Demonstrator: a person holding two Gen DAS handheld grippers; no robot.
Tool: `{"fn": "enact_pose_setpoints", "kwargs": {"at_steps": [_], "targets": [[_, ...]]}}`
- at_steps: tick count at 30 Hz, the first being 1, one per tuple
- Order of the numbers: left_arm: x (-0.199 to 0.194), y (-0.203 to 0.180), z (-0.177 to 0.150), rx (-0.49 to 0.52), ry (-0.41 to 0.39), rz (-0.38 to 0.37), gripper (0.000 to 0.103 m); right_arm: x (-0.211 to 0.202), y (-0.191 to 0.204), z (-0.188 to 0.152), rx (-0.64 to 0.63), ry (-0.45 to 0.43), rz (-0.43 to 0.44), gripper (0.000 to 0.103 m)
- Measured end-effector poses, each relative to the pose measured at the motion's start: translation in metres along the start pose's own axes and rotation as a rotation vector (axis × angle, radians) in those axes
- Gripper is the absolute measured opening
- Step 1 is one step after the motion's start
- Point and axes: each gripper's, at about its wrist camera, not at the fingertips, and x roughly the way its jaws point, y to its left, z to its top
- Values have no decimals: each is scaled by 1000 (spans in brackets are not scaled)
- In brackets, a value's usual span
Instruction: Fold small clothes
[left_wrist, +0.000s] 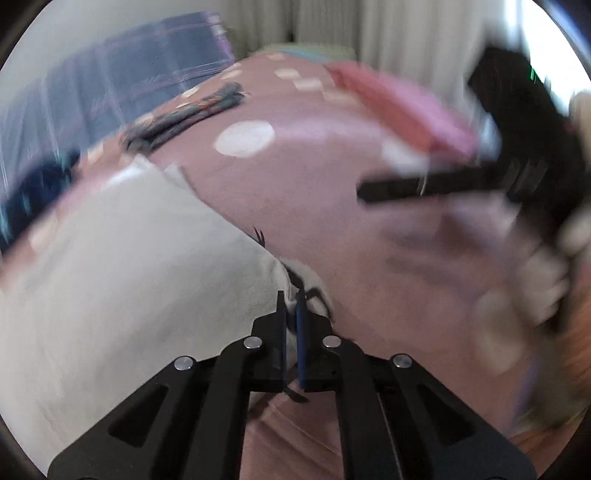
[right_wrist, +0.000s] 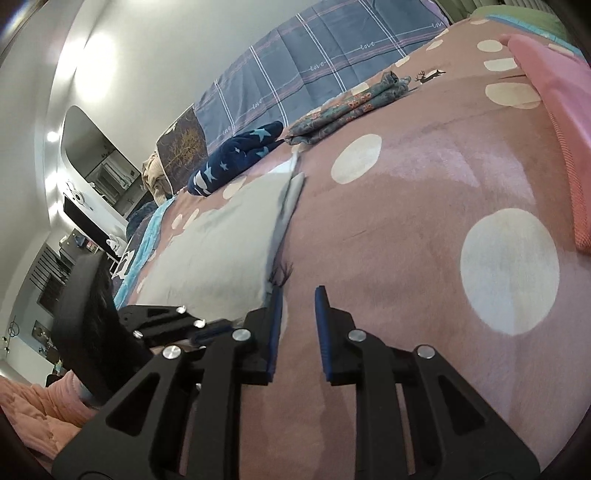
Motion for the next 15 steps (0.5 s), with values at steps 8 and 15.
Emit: {"fn": "enact_pose_setpoints", "kwargs": {"at_steps": [8,15], "targets": [[-15,15,-2,-123,-54,-80,3,46,8,43,-56,110,44,24],[-12,10,-6,-122,-38,-86,3,125,16,91,-41,247,18,32]]}}
